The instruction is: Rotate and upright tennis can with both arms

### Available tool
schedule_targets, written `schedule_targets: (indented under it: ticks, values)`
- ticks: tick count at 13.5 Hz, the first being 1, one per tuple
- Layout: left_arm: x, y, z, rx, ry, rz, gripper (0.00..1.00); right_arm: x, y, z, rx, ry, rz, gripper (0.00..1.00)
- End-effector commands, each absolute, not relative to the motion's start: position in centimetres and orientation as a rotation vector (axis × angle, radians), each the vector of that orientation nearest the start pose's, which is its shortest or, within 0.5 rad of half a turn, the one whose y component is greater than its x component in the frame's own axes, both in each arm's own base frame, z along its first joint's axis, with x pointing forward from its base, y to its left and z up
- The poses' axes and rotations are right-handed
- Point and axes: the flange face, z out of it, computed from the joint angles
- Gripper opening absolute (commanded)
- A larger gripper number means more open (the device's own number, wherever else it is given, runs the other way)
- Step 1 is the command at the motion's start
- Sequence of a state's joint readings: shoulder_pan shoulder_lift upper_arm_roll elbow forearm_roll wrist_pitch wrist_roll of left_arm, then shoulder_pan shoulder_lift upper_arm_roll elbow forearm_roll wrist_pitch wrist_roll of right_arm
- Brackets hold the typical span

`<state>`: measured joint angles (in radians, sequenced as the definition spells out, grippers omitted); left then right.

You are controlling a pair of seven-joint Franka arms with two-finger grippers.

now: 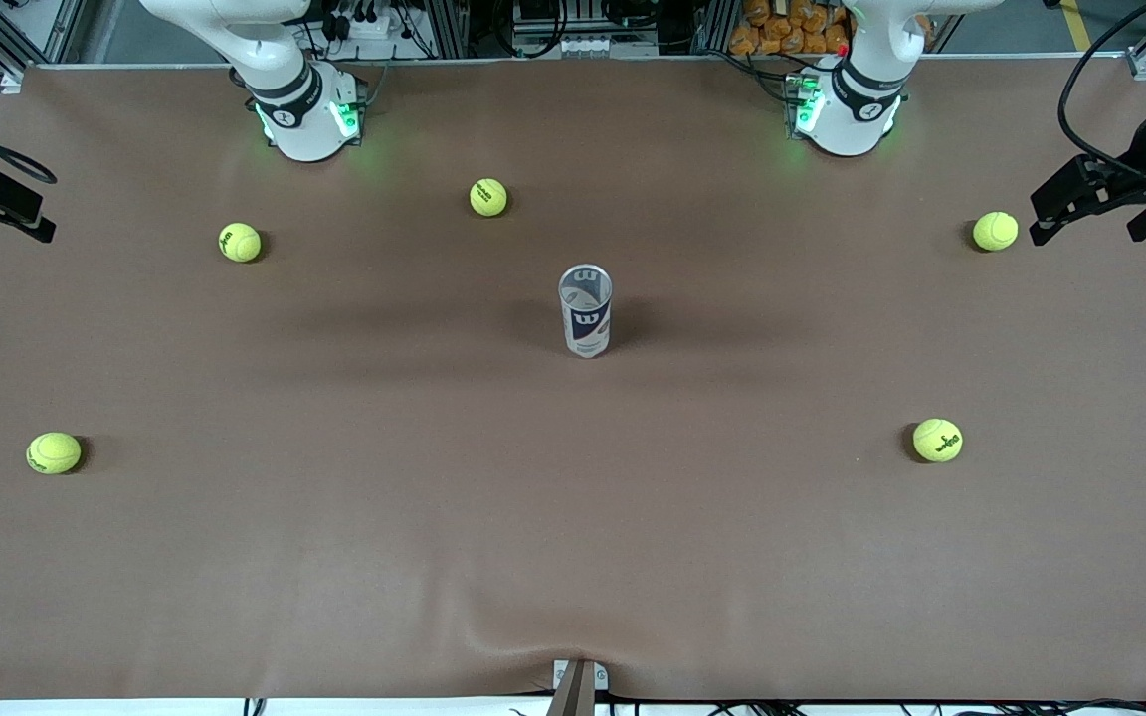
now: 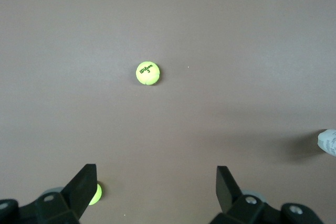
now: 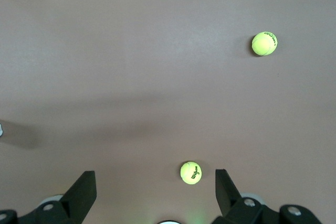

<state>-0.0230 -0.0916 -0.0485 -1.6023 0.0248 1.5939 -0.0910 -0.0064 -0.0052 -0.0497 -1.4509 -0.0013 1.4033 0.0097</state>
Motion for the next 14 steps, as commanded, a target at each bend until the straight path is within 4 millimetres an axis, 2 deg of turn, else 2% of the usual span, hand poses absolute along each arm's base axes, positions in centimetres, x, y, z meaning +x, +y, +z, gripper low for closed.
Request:
schedule_targets:
  ticks: [1,4,14]
  values:
    - [53.22,-1.61,66.27,-3.176,0.042,-0.138,1.0,52.99,-2.79,67.39,-3.124,0.092,0.059,1.0]
    - [53.09,-2.14,66.49,-3.173,0.062,-0.143,1.0,52.99,-2.79,67.39,-3.124,0.09,0.059,1.0]
    - [53.13,-1.98,66.12,-3.175,0.011,-0.123,1.0,53.1,-2.71,67.23,-3.124,0.088,0.064,1.0]
